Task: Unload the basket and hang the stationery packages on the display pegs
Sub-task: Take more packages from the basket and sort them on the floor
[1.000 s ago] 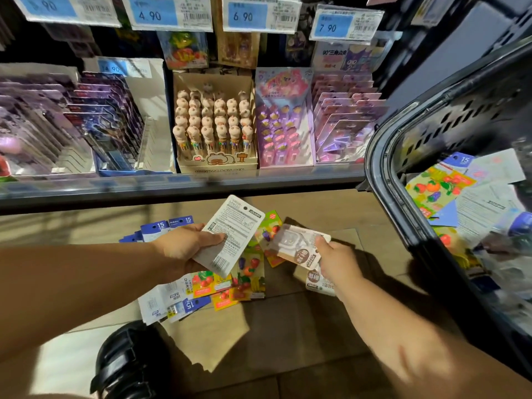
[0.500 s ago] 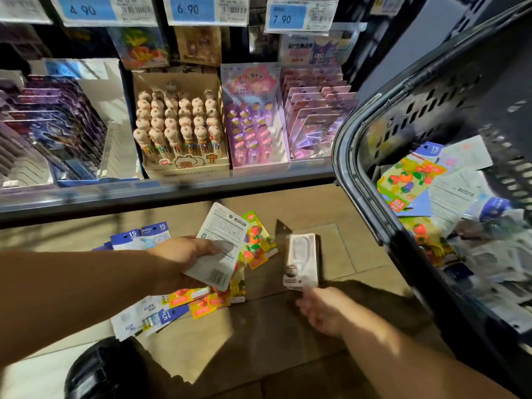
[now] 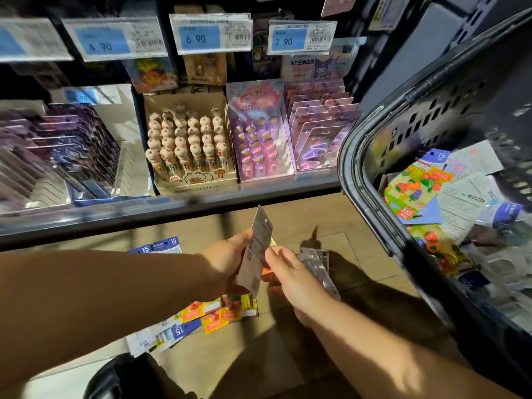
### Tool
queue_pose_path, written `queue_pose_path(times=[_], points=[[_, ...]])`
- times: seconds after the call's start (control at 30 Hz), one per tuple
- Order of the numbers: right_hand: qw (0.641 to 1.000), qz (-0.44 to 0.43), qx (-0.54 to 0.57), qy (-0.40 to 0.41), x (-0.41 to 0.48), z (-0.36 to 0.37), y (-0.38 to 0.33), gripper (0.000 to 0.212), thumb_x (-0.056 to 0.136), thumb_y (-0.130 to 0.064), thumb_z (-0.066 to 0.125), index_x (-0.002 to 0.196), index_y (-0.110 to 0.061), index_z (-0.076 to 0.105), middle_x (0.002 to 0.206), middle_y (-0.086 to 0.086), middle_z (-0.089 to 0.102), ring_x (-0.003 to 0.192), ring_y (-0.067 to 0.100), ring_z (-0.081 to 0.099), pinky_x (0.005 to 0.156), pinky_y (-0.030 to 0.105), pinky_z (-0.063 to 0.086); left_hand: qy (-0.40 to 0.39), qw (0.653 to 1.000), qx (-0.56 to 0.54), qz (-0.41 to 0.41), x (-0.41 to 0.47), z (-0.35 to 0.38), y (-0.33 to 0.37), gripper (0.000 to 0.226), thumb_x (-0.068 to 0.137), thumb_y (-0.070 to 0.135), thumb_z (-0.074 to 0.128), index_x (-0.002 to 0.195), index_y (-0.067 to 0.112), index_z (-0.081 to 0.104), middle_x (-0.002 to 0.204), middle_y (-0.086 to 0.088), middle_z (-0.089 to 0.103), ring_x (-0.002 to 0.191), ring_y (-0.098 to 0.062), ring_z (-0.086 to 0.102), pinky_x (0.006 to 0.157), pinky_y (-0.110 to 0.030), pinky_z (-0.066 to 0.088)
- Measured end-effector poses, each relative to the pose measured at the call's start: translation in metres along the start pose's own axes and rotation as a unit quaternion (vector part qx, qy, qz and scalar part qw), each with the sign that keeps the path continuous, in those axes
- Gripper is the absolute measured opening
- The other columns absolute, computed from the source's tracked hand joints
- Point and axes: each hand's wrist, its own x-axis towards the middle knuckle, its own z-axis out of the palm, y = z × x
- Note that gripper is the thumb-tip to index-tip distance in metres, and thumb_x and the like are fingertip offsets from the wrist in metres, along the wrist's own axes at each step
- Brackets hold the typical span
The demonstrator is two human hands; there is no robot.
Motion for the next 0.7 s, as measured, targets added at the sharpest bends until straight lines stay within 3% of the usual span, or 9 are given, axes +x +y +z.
queue_pose_path(times=[0.1,0.2,0.23,0.3,0.37,0.47,0.57,0.7], points=[[1.0,-0.004,0.008,0.026,0.002,-0.008,-0.007,0.038,0.097,-0.049,0.046,0.126,-0.025,0.05,0.117,-0.003,0.064,0.102,0.011,0.063,0.084,0.033,0.052,0.009,0.999,0.031,0.019,0.004,0.018,0.008,0.045,0.102,0.051,0.032,0.099,0.016,0.061,0.082,-0.007,0.064,0.065,-0.017,0.063,0.07,-0.031,0.047],[0.999,0.004,-0.008,0.047,0.003,-0.022,-0.009,0.069,0.079,-0.075,0.053,0.13,-0.03,0.045,0.123,-0.001,0.063,0.106,0.018,0.064,0.091,0.038,0.053,0.0,0.998,0.026,0.054,0.016,0.037,0.009,0.042,0.1,0.052,0.038,0.102,0.021,0.065,0.102,-0.009,0.064,0.084,-0.021,0.059,0.073,-0.034,0.047],[0.998,0.009,-0.006,0.055,0.005,-0.029,-0.008,0.067,0.079,-0.074,0.055,0.129,-0.03,0.046,0.122,0.001,0.064,0.106,0.021,0.065,0.093,0.04,0.054,-0.004,0.998,0.02,0.064,0.021,0.045,0.007,0.039,0.101,0.049,0.041,0.115,0.022,0.066,0.108,-0.009,0.064,0.089,-0.021,0.057,0.074,-0.034,0.047],[0.997,0.02,0.026,0.068,0.007,-0.041,-0.006,0.036,0.09,-0.051,0.059,0.118,-0.029,0.054,0.118,0.007,0.066,0.103,0.025,0.067,0.09,0.039,0.054,-0.01,0.996,0.015,0.089,0.032,0.06,0.001,0.034,0.105,0.03,0.04,0.136,0.031,0.055,0.097,-0.003,0.065,0.08,-0.014,0.057,0.069,-0.027,0.046],[0.996,0.029,0.035,0.082,0.008,-0.053,0.001,0.006,0.096,-0.036,0.057,0.098,-0.03,0.058,0.108,0.006,0.069,0.099,0.025,0.067,0.089,0.039,0.053,-0.004,0.994,0.0,0.105,0.044,0.071,-0.01,0.043,0.104,0.011,0.038,0.14,0.033,0.049,0.087,0.003,0.066,0.072,-0.01,0.058,0.064,-0.025,0.046],[0.991,0.041,0.033,0.125,0.01,-0.064,0.018,0.013,0.099,-0.029,0.053,0.099,-0.026,0.065,0.101,0.009,0.071,0.096,0.029,0.067,0.083,0.037,0.053,0.013,0.993,-0.061,0.1,0.059,0.081,-0.036,0.043,0.102,0.009,0.047,0.138,0.032,0.049,0.107,-0.004,0.069,0.083,-0.02,0.064,0.063,-0.034,0.054],[0.985,0.055,0.026,0.163,0.008,-0.074,0.033,0.021,0.1,-0.021,0.051,0.106,-0.011,0.068,0.096,0.01,0.072,0.088,0.024,0.067,0.069,0.026,0.051,0.078,0.994,-0.022,0.074,0.071,0.081,-0.06,0.043,0.095,0.009,0.061,0.129,0.033,0.049,0.094,-0.006,0.068,0.076,-0.021,0.057,0.064,-0.033,0.049],[0.974,0.074,0.02,0.211,0.01,-0.086,0.051,0.016,0.097,-0.02,0.056,0.094,-0.013,0.07,0.092,0.009,0.073,0.087,0.024,0.068,0.072,0.031,0.05,0.119,0.988,0.076,0.057,0.081,0.084,-0.068,0.037,0.088,0.02,0.073,0.12,0.011,0.058,0.087,-0.005,0.058,0.068,-0.014,0.048,0.057,-0.023,0.041]])
